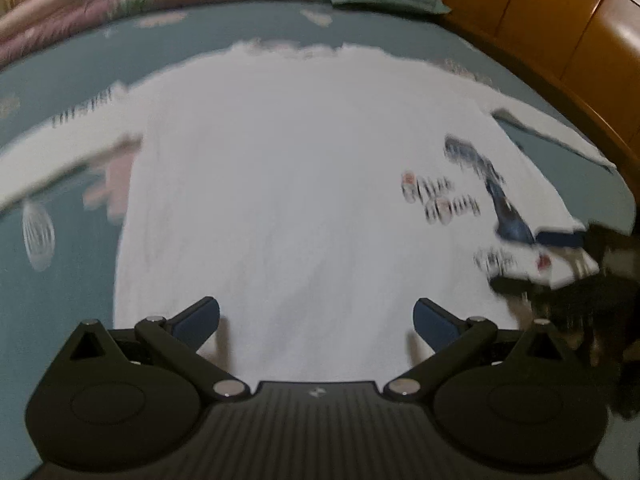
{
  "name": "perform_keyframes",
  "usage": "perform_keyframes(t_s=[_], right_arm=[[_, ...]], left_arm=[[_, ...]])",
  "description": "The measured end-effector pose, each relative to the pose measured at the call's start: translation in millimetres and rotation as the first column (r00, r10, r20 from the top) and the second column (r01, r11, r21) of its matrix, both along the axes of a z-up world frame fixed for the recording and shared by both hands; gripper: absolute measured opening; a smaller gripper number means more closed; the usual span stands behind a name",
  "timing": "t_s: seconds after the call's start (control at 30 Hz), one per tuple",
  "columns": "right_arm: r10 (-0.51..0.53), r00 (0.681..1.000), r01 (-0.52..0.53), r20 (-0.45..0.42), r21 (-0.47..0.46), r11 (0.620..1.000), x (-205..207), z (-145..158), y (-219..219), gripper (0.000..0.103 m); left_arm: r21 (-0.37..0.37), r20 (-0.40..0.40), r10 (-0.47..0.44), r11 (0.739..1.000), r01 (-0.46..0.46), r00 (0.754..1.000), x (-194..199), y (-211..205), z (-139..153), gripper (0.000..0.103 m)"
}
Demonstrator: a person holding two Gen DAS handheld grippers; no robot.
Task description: Fold clothes
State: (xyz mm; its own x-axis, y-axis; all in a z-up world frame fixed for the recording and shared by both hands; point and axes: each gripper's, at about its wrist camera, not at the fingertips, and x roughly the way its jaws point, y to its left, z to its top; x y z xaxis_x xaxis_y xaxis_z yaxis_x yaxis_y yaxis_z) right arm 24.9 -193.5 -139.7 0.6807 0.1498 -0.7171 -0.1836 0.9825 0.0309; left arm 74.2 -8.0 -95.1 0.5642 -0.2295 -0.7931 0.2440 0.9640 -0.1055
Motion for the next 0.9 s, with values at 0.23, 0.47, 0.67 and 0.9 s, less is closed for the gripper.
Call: perform_keyframes(t_s=[0.23, 0.47, 0.67, 0.9], right_arm=[[-0.012, 1.000, 0.012, -0.007, -0.001, 1.000, 1, 1, 1, 0.103], [-0.022, 0.998, 0.026, -0.059, 0.070, 0.997, 25, 17, -17, 0.103], [-0.223, 0.971, 0.223, 0.088, 0.014, 0.975, 105, 52, -71, 0.103], [-0.494, 0.862, 0.494, 0.111, 0.025, 0.869, 204, 48, -164, 0.103]], left_arm=[[-0.020, -0.007, 0.018, 1.000, -0.018, 1.000, 31, -13, -1, 0.102], [-0.035, -0.035, 0.046, 0.998, -0.048, 0.998, 41, -20, -12, 0.102], [-0.043, -0.046, 0.074, 0.996, -0.076, 0.996, 48, -25, -22, 0.102], [-0.022, -0.020, 0.056, 0.998, -0.057, 0.998, 42, -29, -24, 0.102]])
